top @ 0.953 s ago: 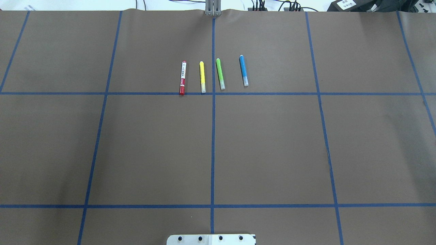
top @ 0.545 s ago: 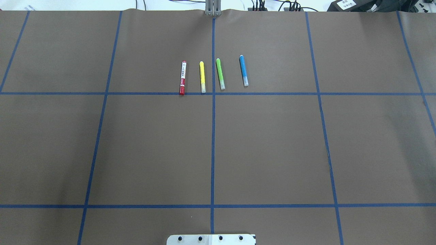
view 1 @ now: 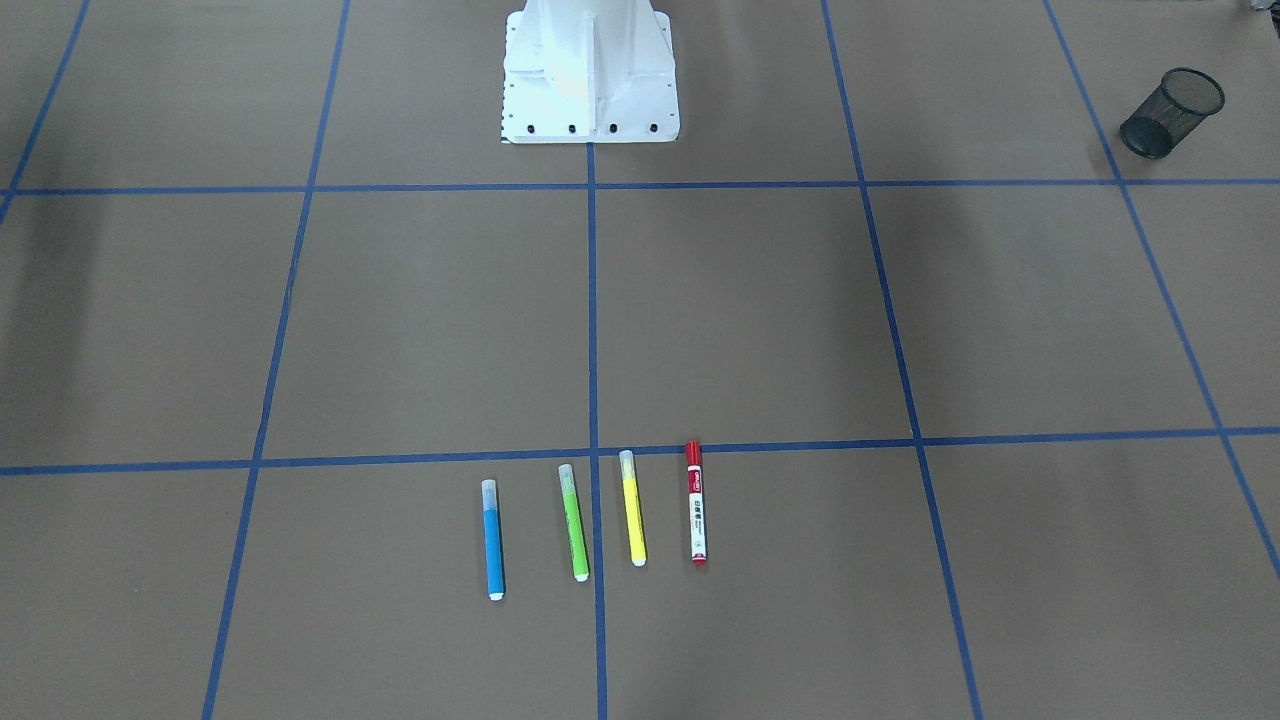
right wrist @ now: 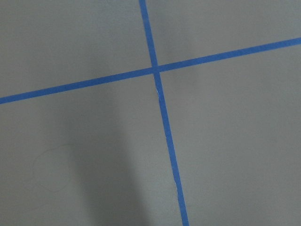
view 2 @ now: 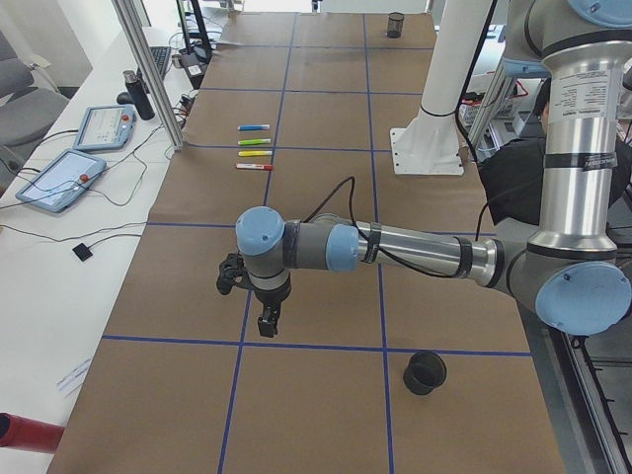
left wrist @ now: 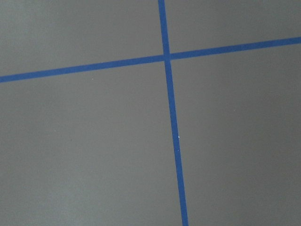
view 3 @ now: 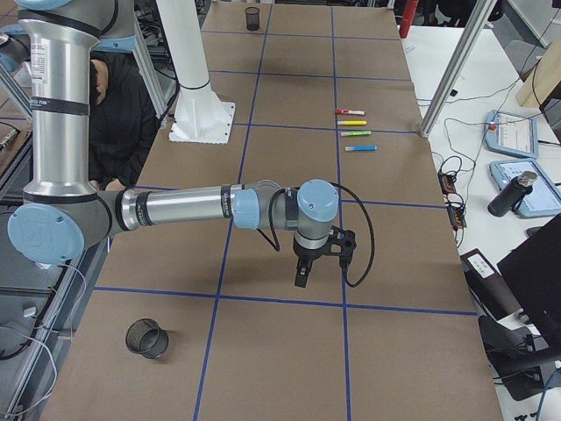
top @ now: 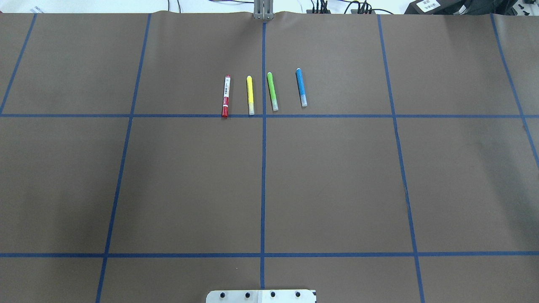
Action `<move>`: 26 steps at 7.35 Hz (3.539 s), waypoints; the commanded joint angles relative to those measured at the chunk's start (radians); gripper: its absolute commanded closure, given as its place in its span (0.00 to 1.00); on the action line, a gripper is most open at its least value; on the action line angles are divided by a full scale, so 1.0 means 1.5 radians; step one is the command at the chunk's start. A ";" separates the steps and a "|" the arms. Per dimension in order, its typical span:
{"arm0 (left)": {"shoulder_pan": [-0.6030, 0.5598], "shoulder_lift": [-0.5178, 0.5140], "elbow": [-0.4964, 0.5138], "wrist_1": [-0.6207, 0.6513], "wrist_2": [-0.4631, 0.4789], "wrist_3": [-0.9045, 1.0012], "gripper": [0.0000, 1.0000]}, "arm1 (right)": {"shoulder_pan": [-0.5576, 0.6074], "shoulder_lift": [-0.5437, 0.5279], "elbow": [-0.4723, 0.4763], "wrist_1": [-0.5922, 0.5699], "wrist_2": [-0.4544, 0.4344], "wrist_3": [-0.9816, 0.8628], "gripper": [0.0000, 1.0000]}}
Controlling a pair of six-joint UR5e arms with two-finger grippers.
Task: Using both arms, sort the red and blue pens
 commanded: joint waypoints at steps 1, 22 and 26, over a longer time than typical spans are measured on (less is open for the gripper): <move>0.017 -0.027 0.006 -0.050 0.006 -0.007 0.00 | -0.035 0.058 0.000 -0.005 -0.002 0.002 0.00; 0.531 -0.630 0.470 -0.276 0.211 -0.652 0.17 | -0.180 0.202 -0.092 0.051 0.003 0.037 0.00; 0.537 -0.630 0.483 -0.277 0.215 -0.682 0.30 | -0.180 0.195 -0.091 0.052 0.003 0.034 0.00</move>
